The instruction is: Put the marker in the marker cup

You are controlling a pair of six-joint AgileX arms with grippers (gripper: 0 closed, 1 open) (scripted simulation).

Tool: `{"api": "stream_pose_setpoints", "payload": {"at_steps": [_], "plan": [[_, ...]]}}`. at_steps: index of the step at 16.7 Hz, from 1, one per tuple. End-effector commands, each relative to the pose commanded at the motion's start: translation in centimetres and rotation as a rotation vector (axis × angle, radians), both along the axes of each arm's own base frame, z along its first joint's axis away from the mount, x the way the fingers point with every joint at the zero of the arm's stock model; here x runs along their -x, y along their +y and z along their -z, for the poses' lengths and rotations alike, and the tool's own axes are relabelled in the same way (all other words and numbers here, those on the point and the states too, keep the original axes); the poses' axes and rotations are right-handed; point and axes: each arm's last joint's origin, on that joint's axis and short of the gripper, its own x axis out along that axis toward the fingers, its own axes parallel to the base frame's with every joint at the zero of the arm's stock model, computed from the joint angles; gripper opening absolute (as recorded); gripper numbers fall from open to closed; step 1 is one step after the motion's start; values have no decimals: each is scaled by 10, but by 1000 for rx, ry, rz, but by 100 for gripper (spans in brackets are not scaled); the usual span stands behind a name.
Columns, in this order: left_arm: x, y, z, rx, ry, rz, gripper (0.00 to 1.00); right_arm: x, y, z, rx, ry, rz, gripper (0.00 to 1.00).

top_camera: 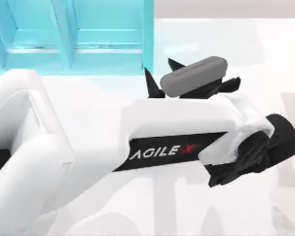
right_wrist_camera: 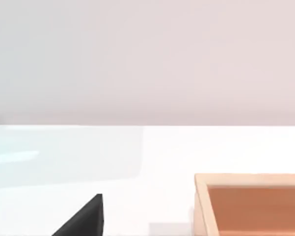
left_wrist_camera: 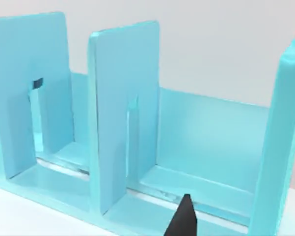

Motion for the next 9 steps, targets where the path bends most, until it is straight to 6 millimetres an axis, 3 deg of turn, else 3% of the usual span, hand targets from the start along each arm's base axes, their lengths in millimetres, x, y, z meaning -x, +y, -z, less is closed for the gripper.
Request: {"api": "stream_pose_setpoints", "payload": {"at_steps": [3, 9], "plan": [[0, 0, 0, 0, 0, 0, 98, 0, 0, 0, 0, 0, 0, 100], [0, 0, 0, 0, 0, 0, 100, 0, 0, 0, 0, 0, 0, 100]]}}
